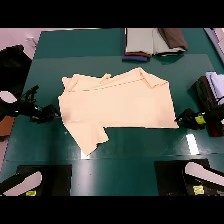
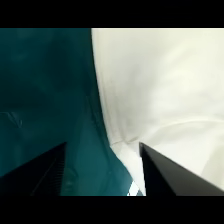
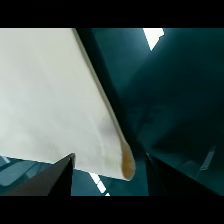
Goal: Fold the shirts.
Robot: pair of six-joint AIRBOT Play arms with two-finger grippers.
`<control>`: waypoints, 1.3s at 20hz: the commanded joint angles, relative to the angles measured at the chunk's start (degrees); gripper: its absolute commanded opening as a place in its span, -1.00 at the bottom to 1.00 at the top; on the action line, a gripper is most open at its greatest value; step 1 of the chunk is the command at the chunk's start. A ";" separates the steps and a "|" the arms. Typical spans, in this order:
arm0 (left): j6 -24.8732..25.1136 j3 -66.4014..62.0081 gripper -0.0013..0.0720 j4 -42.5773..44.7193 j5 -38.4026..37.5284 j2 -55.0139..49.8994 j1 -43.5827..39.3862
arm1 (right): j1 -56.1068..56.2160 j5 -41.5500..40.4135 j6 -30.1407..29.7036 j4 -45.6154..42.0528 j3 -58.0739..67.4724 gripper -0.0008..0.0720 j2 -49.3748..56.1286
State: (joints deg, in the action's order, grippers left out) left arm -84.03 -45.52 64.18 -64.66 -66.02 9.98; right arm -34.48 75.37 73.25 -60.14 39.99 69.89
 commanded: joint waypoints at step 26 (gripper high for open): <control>-1.49 -20.06 -0.89 3.74 7.50 11.02 -12.44 | 16.28 -0.02 -1.95 2.12 27.58 -0.94 -10.05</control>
State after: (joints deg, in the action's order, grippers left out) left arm -85.49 -55.18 64.88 -57.43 -60.14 -2.35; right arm -18.31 75.85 71.33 -58.24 60.12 64.23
